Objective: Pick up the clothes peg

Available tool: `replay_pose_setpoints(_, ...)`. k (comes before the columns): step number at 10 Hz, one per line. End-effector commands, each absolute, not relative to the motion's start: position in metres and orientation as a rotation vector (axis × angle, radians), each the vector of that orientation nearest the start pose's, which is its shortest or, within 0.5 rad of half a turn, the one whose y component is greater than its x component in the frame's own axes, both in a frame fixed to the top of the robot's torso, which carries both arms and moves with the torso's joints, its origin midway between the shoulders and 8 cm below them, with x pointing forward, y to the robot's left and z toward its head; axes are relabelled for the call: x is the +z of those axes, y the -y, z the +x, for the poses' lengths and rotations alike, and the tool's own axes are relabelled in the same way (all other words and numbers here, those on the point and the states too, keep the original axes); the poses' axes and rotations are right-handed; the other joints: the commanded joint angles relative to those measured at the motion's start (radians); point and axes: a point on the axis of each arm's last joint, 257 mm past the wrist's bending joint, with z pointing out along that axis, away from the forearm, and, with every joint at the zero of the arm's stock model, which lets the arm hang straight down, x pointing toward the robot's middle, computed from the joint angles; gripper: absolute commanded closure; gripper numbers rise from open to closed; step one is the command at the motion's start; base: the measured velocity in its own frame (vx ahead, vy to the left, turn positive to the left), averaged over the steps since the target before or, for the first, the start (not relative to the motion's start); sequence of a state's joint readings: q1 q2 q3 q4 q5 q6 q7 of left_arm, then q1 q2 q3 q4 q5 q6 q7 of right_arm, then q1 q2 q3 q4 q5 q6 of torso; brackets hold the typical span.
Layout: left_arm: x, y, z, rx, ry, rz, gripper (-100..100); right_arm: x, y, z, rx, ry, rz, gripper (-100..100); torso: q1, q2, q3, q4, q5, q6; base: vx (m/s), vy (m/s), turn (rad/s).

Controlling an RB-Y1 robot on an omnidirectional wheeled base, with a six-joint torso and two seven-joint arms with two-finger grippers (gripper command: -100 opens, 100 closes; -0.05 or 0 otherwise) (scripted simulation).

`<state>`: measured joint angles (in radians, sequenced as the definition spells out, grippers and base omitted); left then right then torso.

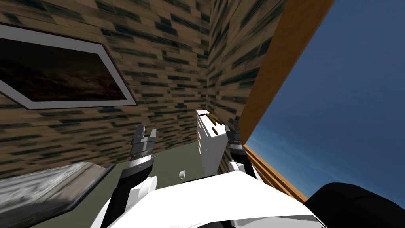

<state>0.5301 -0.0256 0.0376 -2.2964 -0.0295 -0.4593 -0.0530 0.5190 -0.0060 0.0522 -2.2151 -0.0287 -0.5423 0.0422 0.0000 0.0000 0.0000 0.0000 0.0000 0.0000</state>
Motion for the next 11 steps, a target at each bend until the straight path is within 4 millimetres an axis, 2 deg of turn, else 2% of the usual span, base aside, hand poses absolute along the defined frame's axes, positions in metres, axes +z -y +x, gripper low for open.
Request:
replay_pose_setpoints(1,0.015,-0.296,0.343,-1.173,-0.655,-0.674,0,-0.022,0.268,0.348,1.293,-0.7,0.689,-100,0.0,0.0,0.0,0.0,0.0,0.0,-0.056,-0.009,0.082)
replay_pose_setpoints(4,0.015,-0.296,0.343,-1.173,-0.655,-0.673,0,-0.066,0.27,0.341,1.236,-0.827,0.691,-100,0.002,0.009,0.005,0.002,0.0,0.0,-0.128,0.029,0.101)
replay_pose_setpoints(7,0.015,-0.295,0.343,-1.173,-0.654,-0.673,0,-0.126,0.276,0.322,1.162,-0.995,0.694,-100,0.002,0.01,0.006,0.002,0.0,0.0,-0.138,0.044,0.135)
replay_pose_setpoints(8,0.015,-0.296,0.343,-1.173,-0.654,-0.673,0,-0.131,0.277,0.32,1.155,-1.004,0.704,-100,0.002,0.01,0.006,0.002,0.001,0.0,-0.08,0.035,0.03)
replay_pose_setpoints(10,0.015,-0.296,0.343,-1.173,-0.655,-0.674,0,-0.174,0.285,0.298,1.103,-1.131,0.703,-100,0.002,0.006,0.003,0.001,0.0,0.0,-0.07,0.046,0.138)
replay_pose_setpoints(11,0.015,-0.296,0.343,-1.173,-0.655,-0.673,0,-0.182,0.287,0.294,1.091,-1.146,0.72,-100,0.002,0.006,0.003,0.001,0.001,0.0,-0.064,0.039,0.05)
